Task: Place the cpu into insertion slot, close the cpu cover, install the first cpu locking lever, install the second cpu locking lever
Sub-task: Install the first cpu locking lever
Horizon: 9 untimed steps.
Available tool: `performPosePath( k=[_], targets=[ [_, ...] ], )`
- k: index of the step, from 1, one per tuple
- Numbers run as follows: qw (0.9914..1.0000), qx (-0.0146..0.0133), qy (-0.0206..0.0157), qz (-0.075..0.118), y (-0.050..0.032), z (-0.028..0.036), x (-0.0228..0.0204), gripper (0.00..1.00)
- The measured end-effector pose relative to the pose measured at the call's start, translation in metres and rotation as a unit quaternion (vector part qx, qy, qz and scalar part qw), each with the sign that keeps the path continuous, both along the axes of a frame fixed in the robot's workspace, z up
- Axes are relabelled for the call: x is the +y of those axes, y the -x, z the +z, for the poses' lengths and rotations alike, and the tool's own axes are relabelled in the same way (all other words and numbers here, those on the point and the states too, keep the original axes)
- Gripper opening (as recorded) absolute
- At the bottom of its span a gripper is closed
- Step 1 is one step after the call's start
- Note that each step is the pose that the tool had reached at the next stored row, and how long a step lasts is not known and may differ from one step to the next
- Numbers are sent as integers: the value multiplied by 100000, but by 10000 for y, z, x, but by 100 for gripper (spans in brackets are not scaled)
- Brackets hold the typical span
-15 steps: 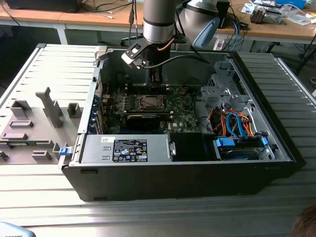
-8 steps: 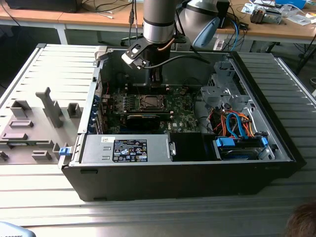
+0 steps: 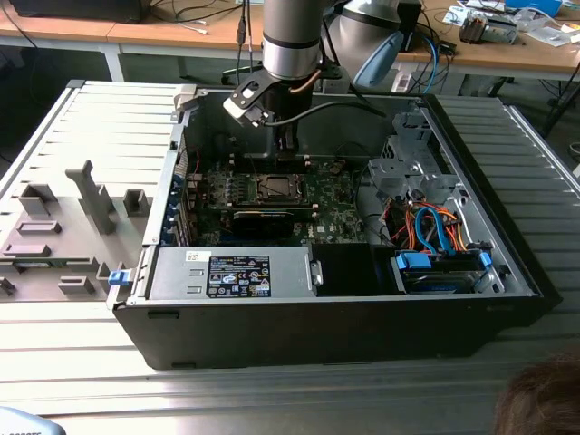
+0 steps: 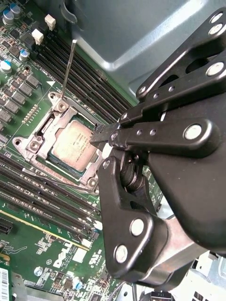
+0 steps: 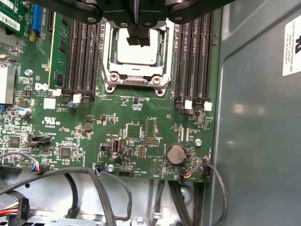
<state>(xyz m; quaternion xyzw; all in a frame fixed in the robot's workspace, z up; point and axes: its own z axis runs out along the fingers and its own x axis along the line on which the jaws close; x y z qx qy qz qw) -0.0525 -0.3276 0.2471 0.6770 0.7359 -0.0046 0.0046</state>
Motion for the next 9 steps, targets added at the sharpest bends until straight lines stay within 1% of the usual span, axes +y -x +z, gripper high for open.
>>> performPosePath(
  k=[9],
  targets=[
    [99998,0,1,666,0,0,0,11]
  ],
)
